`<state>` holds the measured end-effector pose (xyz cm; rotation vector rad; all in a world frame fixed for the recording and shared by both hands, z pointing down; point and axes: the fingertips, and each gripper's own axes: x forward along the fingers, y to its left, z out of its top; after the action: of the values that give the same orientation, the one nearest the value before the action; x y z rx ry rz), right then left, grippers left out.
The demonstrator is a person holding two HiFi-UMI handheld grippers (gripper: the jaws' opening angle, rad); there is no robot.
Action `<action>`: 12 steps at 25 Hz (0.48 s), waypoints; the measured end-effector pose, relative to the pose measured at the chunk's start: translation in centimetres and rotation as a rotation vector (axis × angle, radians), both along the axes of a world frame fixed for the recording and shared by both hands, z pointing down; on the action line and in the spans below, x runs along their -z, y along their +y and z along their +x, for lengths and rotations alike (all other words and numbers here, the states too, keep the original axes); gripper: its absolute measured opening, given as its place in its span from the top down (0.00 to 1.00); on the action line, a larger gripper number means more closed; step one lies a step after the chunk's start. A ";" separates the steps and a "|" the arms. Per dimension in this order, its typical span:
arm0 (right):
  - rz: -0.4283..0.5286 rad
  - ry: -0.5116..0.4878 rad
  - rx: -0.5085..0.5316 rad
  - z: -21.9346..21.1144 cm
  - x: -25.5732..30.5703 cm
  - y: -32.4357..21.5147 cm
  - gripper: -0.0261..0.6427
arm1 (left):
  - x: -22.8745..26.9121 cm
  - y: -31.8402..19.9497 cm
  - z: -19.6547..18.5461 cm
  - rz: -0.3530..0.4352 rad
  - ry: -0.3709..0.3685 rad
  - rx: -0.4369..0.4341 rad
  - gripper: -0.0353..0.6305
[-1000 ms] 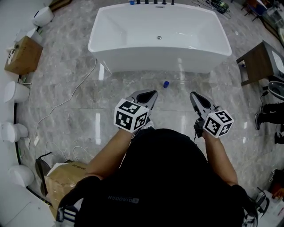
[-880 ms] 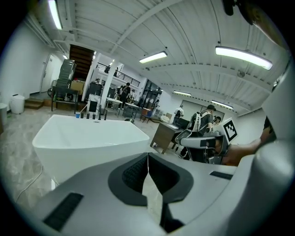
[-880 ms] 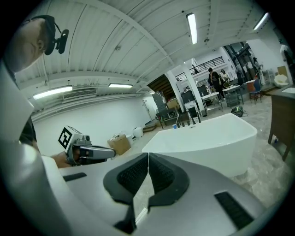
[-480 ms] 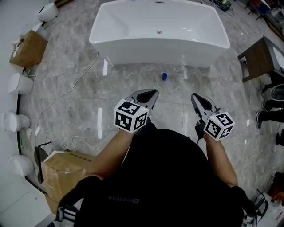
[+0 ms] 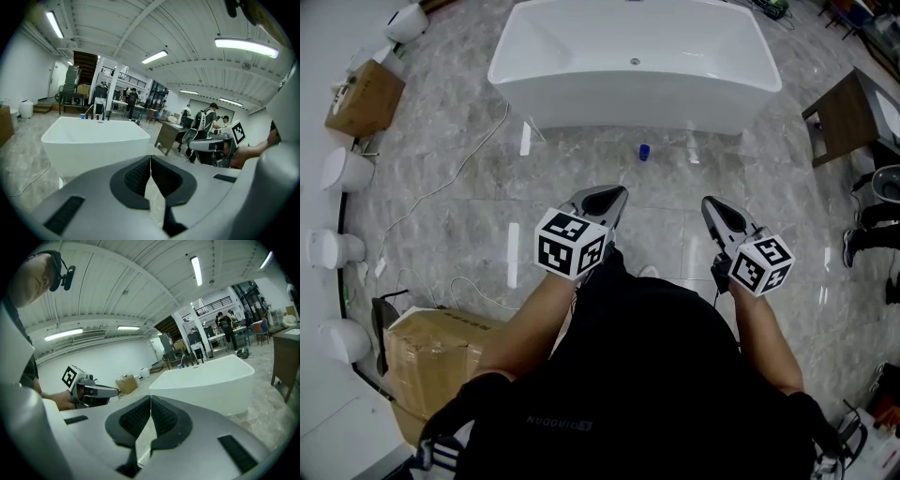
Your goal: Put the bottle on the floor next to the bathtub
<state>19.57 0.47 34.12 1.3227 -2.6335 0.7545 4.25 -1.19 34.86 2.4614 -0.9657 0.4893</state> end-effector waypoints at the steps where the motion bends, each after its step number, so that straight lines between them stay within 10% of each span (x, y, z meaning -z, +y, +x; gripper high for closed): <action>1: 0.001 0.001 0.000 0.1 0.0 0.3 0.90 | 0.0 0.3 0.1 0.000 -0.002 -0.001 0.92; 12: -0.005 -0.009 -0.009 1.0 -0.7 2.4 0.90 | -0.2 2.2 1.1 0.007 -0.007 -0.001 0.92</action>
<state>20.61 2.91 34.83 1.3333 -2.6324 0.7697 5.39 1.04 35.10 2.4678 -0.9706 0.4959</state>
